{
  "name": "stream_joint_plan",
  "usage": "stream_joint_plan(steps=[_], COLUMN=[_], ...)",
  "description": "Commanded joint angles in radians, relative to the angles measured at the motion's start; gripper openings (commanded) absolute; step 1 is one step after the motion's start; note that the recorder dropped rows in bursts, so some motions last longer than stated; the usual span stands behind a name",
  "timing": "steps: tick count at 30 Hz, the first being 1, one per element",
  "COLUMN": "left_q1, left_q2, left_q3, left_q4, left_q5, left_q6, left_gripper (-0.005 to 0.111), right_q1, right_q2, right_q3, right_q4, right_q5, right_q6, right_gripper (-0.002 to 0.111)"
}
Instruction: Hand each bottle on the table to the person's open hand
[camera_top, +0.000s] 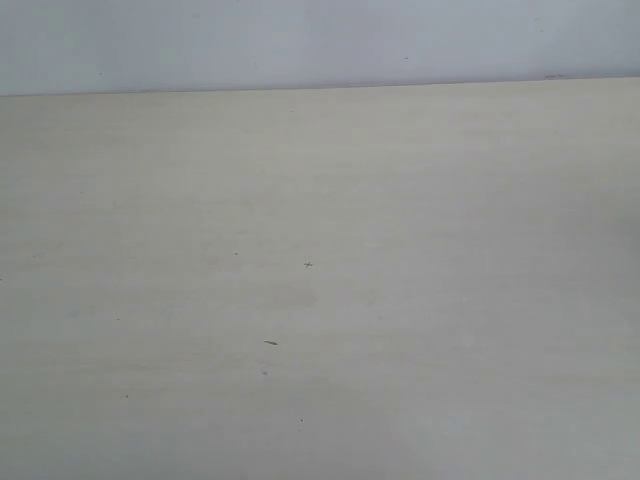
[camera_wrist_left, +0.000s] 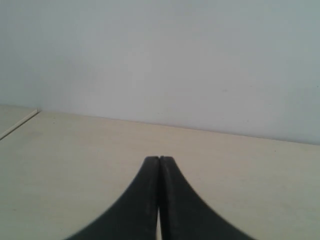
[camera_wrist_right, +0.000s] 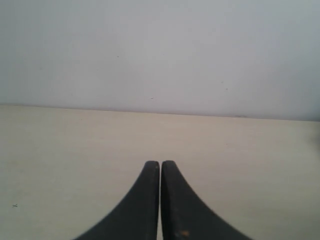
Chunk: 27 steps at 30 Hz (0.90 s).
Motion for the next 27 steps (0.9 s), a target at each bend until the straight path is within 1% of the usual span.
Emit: stream_joint_plan(steps=[1, 12, 17, 23, 27], left_q1=[0.004, 0.004, 0.004, -0.066, -0.071], left_q2=[-0.006, -0.006, -0.006, -0.006, -0.006], left_q3=[0.000, 0.000, 0.000, 0.000, 0.000], left_q4=[0.008, 0.008, 0.031, 0.032, 0.032], left_q5=[-0.005, -0.005, -0.005, -0.005, -0.005], left_q6=[-0.009, -0.009, -0.009, -0.007, -0.007], left_gripper=[0.001, 0.001, 0.001, 0.001, 0.001], right_q1=[-0.004, -0.004, -0.004, -0.004, -0.004], right_q2=[-0.005, -0.005, -0.005, -0.005, -0.005], right_q3=[0.002, 0.002, 0.002, 0.002, 0.002], right_q4=[0.001, 0.001, 0.001, 0.001, 0.001], right_q5=[-0.005, -0.005, -0.005, -0.005, -0.005], right_q6=[0.000, 0.000, 0.000, 0.000, 0.000], right_gripper=[0.002, 0.002, 0.002, 0.002, 0.002])
